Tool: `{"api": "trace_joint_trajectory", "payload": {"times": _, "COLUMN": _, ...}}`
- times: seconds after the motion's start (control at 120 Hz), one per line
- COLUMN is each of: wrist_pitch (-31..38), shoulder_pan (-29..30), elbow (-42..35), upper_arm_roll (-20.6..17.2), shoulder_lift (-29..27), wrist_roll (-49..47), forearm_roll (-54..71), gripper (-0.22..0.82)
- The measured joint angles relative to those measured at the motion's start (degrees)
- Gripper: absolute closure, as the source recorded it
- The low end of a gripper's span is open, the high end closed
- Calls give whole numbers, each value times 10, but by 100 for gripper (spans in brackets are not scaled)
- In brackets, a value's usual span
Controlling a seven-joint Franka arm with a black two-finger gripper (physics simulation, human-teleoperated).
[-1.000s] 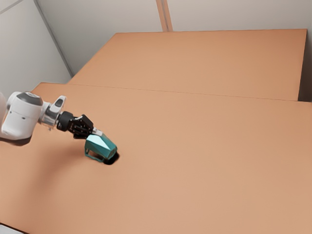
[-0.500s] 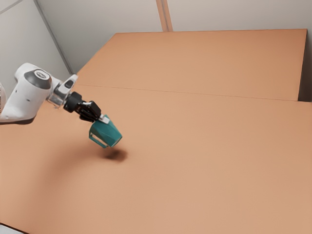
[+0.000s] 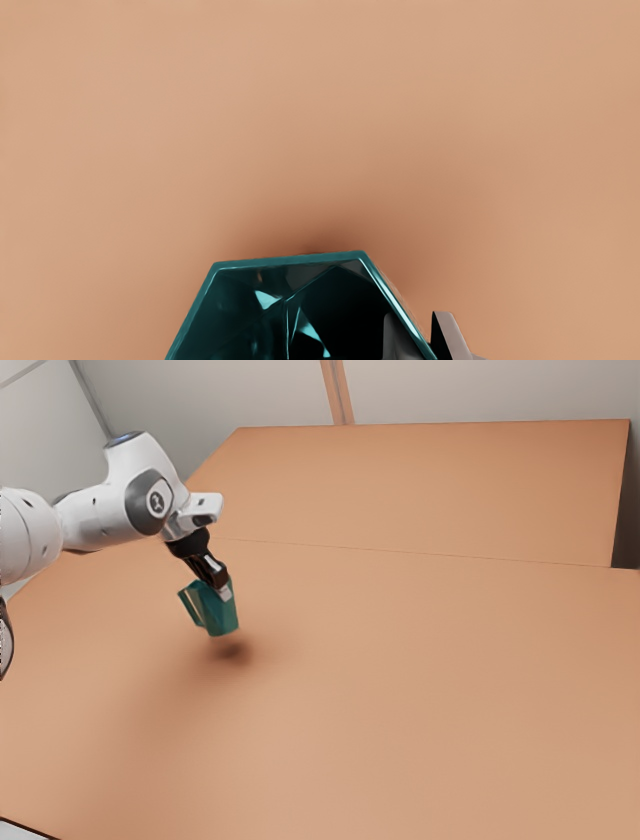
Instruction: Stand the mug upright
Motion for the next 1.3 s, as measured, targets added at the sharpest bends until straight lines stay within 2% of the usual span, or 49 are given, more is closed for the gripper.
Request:
{"api": "trace_joint_trajectory", "payload": {"times": 0.133, "wrist_pitch": 63, "shoulder_pan": -30, "elbow": -2, "upper_arm_roll": -1, "shoulder_lift": 13, "wrist_roll": 1, "forearm_roll": 32, "gripper": 78}}
{"api": "trace_joint_trajectory", "payload": {"times": 0.267, "wrist_pitch": 122, "shoulder_pan": -48, "elbow": -7, "upper_arm_roll": -3, "shoulder_lift": 15, "wrist_roll": 2, "forearm_roll": 15, "gripper": 78}}
{"api": "trace_joint_trajectory", "payload": {"times": 0.425, "wrist_pitch": 175, "shoulder_pan": -63, "elbow": -7, "upper_arm_roll": -4, "shoulder_lift": 45, "wrist_roll": 4, "forearm_roll": -38, "gripper": 78}}
{"api": "trace_joint_trajectory", "payload": {"times": 0.675, "wrist_pitch": 220, "shoulder_pan": -65, "elbow": -3, "upper_arm_roll": -3, "shoulder_lift": 87, "wrist_roll": 24, "forearm_roll": -87, "gripper": 78}}
{"api": "trace_joint_trajectory", "payload": {"times": 0.867, "wrist_pitch": 234, "shoulder_pan": -69, "elbow": -3, "upper_arm_roll": -3, "shoulder_lift": 94, "wrist_roll": 37, "forearm_roll": -88, "gripper": 78}}
{"api": "trace_joint_trajectory", "payload": {"times": 1.092, "wrist_pitch": 235, "shoulder_pan": -80, "elbow": 6, "upper_arm_roll": -2, "shoulder_lift": 94, "wrist_roll": 55, "forearm_roll": -70, "gripper": 32}}
{"api": "trace_joint_trajectory", "payload": {"times": 1.183, "wrist_pitch": 233, "shoulder_pan": -81, "elbow": 12, "upper_arm_roll": -2, "shoulder_lift": 88, "wrist_roll": 61, "forearm_roll": -60, "gripper": 21}}
{"api": "trace_joint_trajectory", "payload": {"times": 1.3, "wrist_pitch": 229, "shoulder_pan": -82, "elbow": 12, "upper_arm_roll": -2, "shoulder_lift": 78, "wrist_roll": 67, "forearm_roll": -55, "gripper": 12}}
